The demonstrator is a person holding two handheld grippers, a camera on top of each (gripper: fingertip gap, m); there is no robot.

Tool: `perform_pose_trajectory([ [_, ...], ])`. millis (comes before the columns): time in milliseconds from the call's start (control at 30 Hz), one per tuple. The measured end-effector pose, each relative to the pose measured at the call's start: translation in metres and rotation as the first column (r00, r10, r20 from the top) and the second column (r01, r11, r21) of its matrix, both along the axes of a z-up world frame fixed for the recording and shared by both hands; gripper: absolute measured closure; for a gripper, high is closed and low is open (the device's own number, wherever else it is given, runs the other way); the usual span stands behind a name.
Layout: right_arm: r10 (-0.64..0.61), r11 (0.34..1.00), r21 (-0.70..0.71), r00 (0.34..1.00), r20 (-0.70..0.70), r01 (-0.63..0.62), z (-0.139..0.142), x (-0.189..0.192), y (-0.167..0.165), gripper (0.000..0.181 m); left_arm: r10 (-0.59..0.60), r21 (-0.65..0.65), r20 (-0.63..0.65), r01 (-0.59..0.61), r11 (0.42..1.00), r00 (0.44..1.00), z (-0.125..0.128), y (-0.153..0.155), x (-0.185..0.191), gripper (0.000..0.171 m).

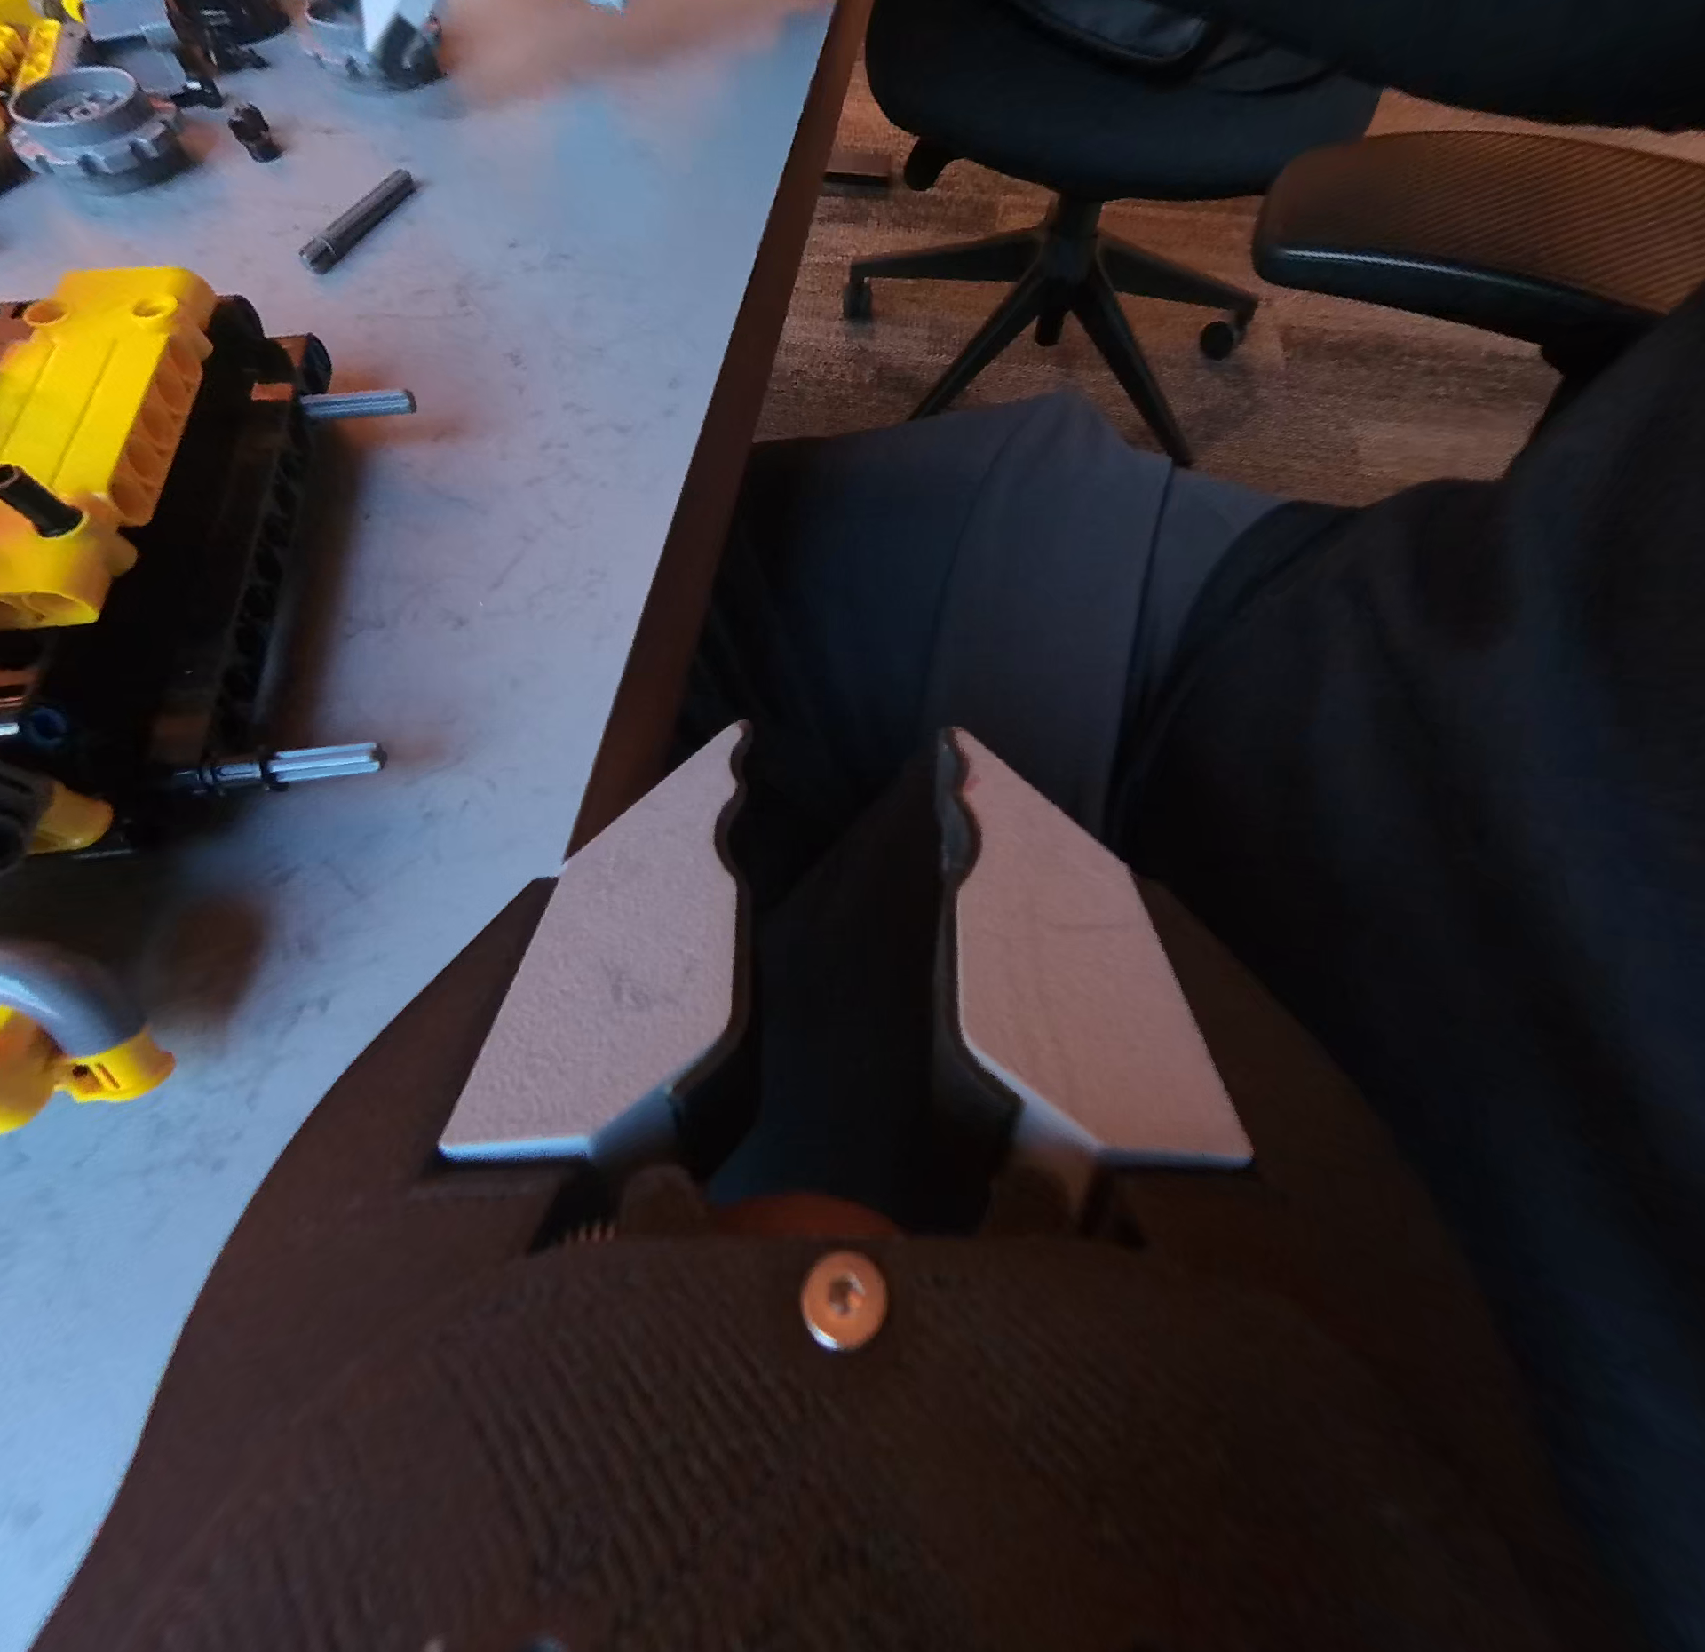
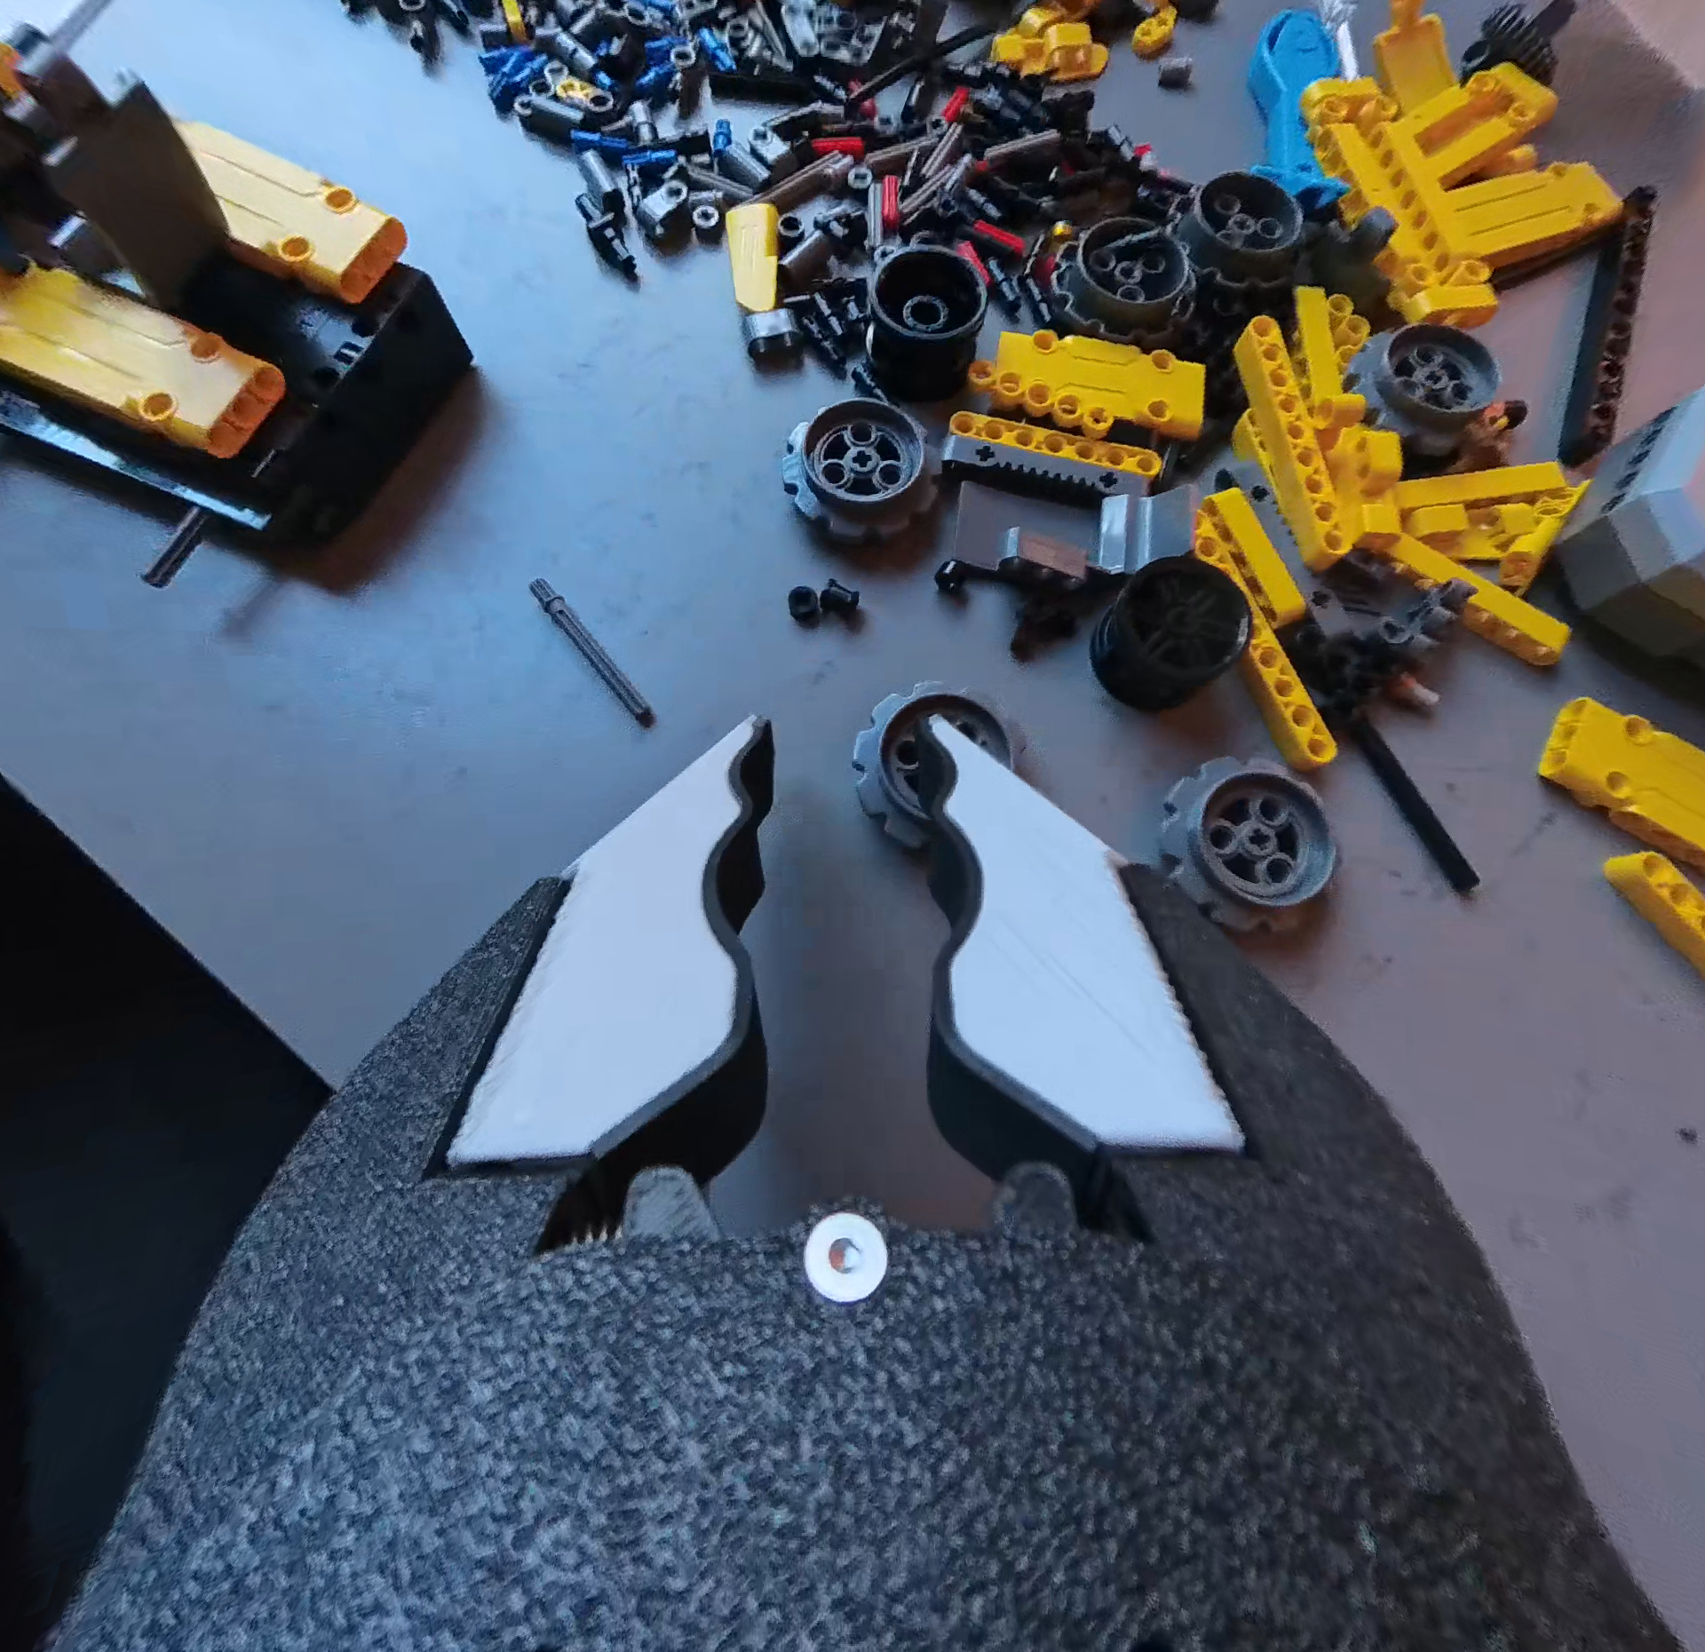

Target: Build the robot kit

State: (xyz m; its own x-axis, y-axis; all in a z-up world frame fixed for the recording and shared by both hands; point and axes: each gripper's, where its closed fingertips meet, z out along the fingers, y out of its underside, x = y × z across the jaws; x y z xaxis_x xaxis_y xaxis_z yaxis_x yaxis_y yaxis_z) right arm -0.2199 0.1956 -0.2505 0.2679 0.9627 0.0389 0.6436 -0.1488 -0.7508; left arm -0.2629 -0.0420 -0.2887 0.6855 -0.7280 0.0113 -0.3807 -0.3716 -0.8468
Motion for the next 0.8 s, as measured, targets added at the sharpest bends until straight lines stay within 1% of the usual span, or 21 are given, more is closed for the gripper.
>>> perform_pose_trajectory([
  [100, -0.033, 0.999, 0.028, 0.997, -0.064, 0.035, 0.012, 0.000, 0.006, 0.151, -0.002, -0.001, 0.005, 0.002, 1.000, 1.000, 0.000, 0.000, 0.001, 0.137],
  [267, -0.050, 0.998, -0.038, 0.982, -0.182, 0.044, 0.019, -0.004, 0.003, 0.150, 0.001, -0.003, 0.000, -0.001, 1.000, 1.000, 0.000, 0.001, 0.001, 0.136],
  [433, -0.041, 0.999, -0.020, 0.977, -0.210, 0.037, 0.022, -0.004, 0.002, 0.149, 0.010, -0.005, -0.001, -0.010, 1.000, 1.000, -0.001, 0.002, 0.000, 0.136],
  [600, -0.059, 0.997, -0.056, 0.970, -0.236, 0.047, 0.023, -0.003, 0.005, 0.148, 0.011, 0.001, -0.013, -0.011, 1.000, 1.000, -0.002, 0.003, 0.000, 0.136],
  [800, -0.038, 0.999, -0.030, 0.977, -0.209, 0.032, 0.019, -0.005, 0.002, 0.148, 0.009, 0.004, -0.022, -0.009, 1.000, 1.000, -0.002, 0.002, 0.000, 0.136],
])
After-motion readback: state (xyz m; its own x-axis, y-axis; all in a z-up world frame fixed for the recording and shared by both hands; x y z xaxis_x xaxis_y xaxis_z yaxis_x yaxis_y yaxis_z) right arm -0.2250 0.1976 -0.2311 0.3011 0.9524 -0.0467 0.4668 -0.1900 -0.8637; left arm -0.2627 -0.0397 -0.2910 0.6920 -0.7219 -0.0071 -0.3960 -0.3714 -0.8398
